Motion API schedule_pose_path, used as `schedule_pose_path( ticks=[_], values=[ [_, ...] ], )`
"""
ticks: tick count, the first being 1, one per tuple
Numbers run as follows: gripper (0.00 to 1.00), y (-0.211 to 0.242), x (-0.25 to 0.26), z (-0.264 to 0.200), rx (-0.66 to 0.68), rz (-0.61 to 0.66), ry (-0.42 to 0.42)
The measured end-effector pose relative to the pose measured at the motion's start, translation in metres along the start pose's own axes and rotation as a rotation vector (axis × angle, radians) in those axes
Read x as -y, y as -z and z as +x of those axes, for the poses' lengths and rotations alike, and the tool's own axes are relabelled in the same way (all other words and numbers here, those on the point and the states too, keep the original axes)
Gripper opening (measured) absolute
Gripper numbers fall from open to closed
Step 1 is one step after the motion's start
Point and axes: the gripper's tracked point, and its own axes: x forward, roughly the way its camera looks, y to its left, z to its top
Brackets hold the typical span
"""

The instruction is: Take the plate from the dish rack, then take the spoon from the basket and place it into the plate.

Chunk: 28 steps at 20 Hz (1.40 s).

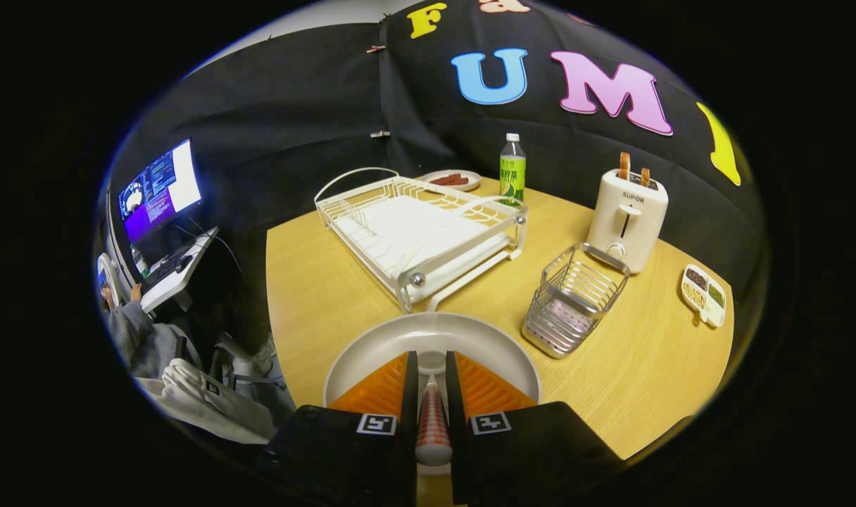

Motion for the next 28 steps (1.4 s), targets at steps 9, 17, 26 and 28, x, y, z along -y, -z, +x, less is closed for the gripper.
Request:
schedule_pose_path(
  ticks=[9, 17, 26, 28],
  values=[
    [0.25, 0.009, 0.009, 0.008, -0.038, 0.057, 0.004],
    [0.99, -0.042, 0.015, -0.018, 0.097, 0.089, 0.037],
    [0.99, -0.163, 0.044, -0.095, 0.36, 0.165, 0.298],
    [0.98, -0.186, 0.052, -0.119, 0.41, 0.169, 0.394]
  ],
)
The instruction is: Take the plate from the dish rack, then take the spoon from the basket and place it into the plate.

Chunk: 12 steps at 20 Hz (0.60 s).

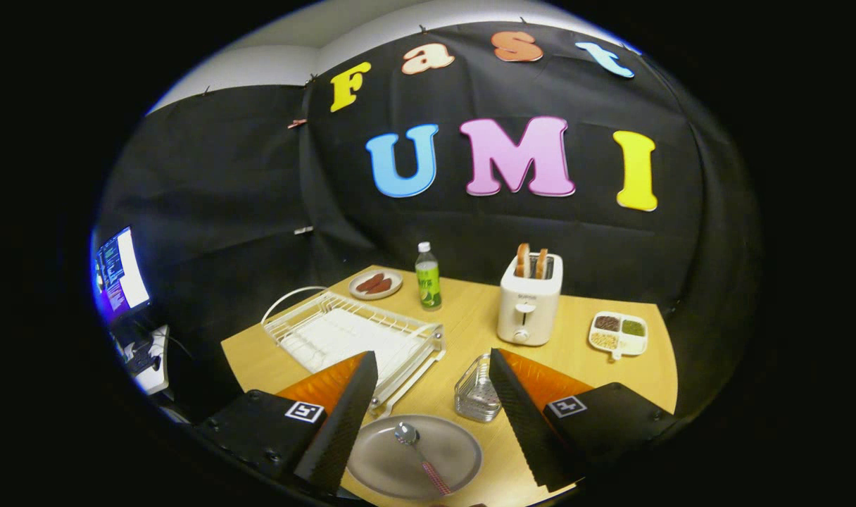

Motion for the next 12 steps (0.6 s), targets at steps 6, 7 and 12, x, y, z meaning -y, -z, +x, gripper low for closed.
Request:
schedule_pose_path(
  ticks=[6, 7, 12],
  values=[
    [0.99, -0.073, 0.013, -0.052, 0.166, -0.058, 0.27],
    [0.98, -0.081, 0.012, -0.061, 0.189, -0.052, 0.303],
    [0.98, -0.088, 0.018, -0.097, 0.235, -0.005, 0.467]
  ],
)
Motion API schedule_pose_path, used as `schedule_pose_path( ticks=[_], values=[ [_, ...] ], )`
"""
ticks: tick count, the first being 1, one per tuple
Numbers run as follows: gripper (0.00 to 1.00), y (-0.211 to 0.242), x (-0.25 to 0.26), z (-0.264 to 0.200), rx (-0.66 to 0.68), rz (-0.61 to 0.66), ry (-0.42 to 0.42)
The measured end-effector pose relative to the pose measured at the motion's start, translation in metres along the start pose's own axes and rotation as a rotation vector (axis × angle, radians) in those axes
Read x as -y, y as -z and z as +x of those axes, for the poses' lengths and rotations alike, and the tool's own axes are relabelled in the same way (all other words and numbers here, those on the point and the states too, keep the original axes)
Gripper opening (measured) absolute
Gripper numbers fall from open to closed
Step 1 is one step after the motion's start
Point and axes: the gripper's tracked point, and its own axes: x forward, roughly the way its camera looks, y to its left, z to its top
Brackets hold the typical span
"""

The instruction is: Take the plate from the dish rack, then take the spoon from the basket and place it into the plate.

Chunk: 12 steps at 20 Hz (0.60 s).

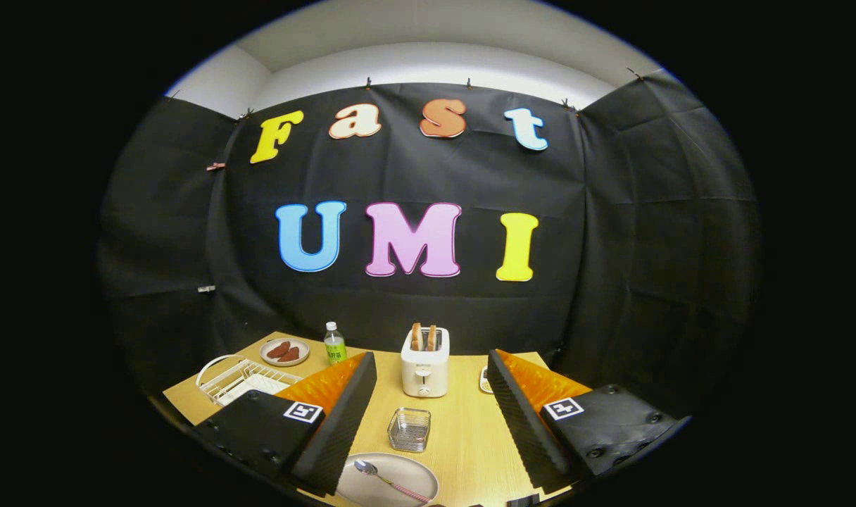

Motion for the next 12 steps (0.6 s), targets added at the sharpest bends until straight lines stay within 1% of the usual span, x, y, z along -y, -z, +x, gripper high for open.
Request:
schedule_pose_path(
  ticks=[4, 8, 12],
  values=[
    [0.98, 0.003, 0.007, -0.015, -0.017, 0.007, 0.07],
    [0.98, 0.01, -0.003, -0.022, -0.043, 0.053, 0.078],
    [0.98, 0.011, -0.01, -0.024, -0.047, 0.067, 0.082]
  ],
)
